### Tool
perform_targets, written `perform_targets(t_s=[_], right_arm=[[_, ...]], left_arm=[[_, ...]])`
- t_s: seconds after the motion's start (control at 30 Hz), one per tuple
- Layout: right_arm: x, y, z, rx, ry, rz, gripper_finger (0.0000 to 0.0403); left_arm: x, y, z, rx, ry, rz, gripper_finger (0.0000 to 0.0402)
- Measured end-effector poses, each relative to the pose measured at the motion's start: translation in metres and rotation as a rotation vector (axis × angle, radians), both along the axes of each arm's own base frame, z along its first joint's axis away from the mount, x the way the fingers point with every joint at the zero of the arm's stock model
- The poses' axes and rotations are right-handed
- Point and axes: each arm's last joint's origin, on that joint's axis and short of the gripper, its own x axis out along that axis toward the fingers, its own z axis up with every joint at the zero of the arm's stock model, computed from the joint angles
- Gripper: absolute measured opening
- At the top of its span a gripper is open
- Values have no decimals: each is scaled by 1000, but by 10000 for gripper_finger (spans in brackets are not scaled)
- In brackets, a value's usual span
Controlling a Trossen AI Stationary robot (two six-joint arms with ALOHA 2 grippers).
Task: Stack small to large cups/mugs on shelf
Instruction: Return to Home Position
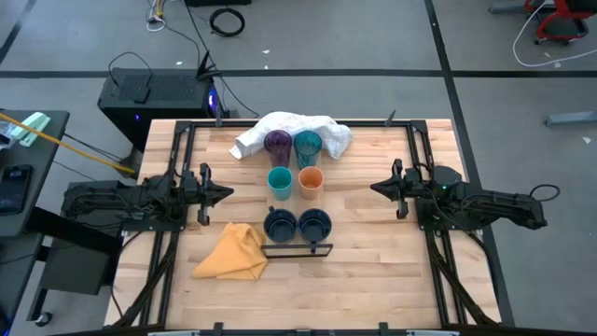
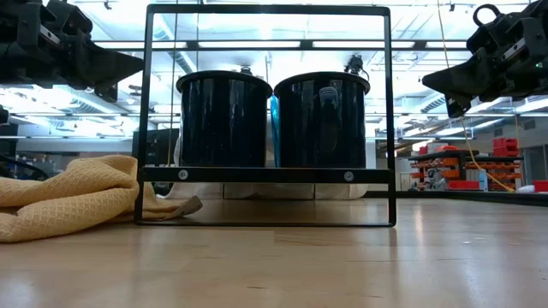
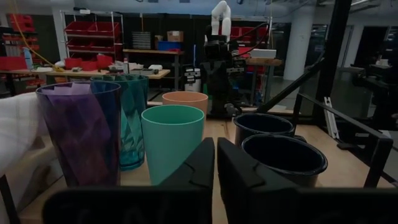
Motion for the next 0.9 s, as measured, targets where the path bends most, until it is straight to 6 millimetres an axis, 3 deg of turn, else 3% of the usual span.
perform_targets(t_s=[0.9], right_arm=[[0, 0, 0, -2, 0, 0, 16]], left_arm=[[0, 0, 0, 0, 0, 0, 37]])
